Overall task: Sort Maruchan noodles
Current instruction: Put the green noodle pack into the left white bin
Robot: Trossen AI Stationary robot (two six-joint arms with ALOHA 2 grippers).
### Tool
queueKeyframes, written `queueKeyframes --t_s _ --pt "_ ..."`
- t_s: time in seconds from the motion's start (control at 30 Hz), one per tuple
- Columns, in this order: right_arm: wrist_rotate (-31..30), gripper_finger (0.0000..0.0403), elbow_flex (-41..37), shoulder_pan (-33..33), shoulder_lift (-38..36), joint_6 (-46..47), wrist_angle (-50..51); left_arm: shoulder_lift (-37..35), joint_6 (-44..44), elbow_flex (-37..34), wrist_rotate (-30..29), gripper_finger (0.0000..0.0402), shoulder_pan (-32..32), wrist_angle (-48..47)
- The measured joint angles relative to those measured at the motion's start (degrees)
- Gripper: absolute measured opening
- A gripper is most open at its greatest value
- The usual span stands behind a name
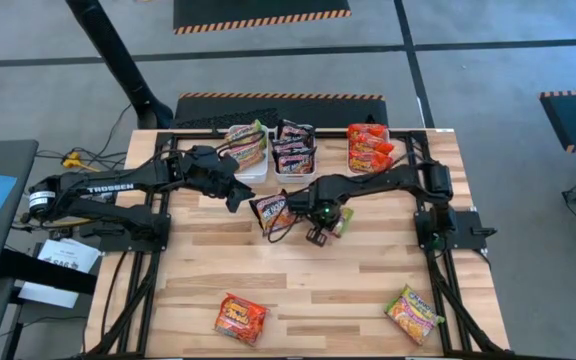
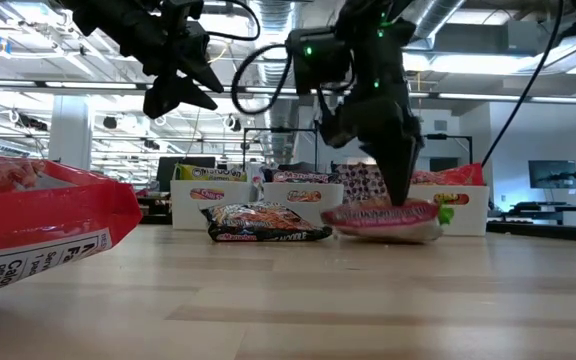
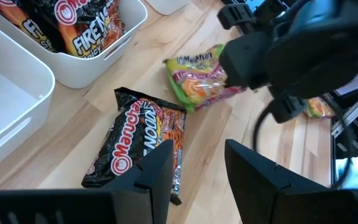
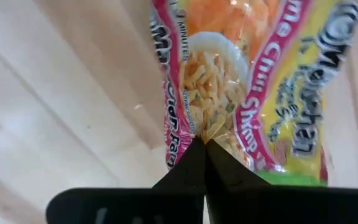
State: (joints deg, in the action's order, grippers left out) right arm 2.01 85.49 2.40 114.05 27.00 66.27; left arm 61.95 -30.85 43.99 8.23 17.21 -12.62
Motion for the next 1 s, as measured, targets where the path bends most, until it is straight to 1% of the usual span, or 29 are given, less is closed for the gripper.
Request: queueKeyframes --t_s 0.1,0.23,0.4,0.6,0.73,0.83,1.0 --pt "1.0 0.0014 0.9 -1.1 -1.0 1.3 1.4 0.0 0.0 0.0 0.0 0.0130 0.0 0.0" --pt "2.5 0.0005 2.5 -2.9 -2.5 3.3 2.9 0.0 0.0 0.0 0.0 0.0130 0.0 0.0" --pt "3.0 0.0004 4.1 -5.0 -5.0 6.1 3.3 0.0 0.0 0.0 0.0 0.0130 0.0 0.0" --pt "1.8 0.0003 6.5 -7.0 -7.9 8.5 3.1 0.0 0.0 0.0 0.2 0.0130 0.0 0.0" --pt "0.8 0.0003 7.0 -6.7 -8.7 8.4 3.1 0.0 0.0 0.0 0.3 0.0130 0.0 0.0" --pt "0.2 0.0017 7.0 -6.3 -8.8 6.3 3.2 0.0 0.3 0.0 0.1 0.0130 0.0 0.0" --pt "1.0 0.0063 7.0 -6.0 -8.8 -0.4 3.4 0.0 0.3 0.0 1.6 0.0137 0.0 0.0"
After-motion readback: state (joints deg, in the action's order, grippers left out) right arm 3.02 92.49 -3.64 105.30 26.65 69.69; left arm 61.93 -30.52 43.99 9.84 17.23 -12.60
